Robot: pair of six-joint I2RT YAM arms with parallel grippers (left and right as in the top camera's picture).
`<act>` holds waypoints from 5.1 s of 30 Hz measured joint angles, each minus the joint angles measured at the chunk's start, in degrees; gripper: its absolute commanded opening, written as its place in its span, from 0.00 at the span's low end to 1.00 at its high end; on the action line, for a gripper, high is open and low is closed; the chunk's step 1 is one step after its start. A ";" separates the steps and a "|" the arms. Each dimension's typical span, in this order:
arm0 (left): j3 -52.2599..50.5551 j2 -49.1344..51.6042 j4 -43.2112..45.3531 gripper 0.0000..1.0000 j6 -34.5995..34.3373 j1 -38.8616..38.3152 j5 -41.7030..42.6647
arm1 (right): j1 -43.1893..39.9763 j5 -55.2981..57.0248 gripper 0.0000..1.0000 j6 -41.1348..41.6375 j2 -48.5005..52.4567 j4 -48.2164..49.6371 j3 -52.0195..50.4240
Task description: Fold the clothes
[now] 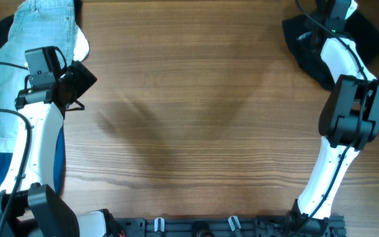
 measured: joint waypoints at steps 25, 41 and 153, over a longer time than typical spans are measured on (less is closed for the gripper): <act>-0.02 0.09 0.07 0.91 0.00 -2.93 1.31 | -8.59 -10.64 0.95 -13.11 -19.26 -25.75 2.12; -0.02 0.09 -0.24 0.91 0.00 -2.93 1.33 | -14.82 -10.91 0.04 -9.81 -11.63 -27.78 -8.52; -0.02 0.35 -1.70 1.00 0.00 -2.95 1.33 | 12.39 -12.44 1.00 -23.50 -133.70 5.99 -103.54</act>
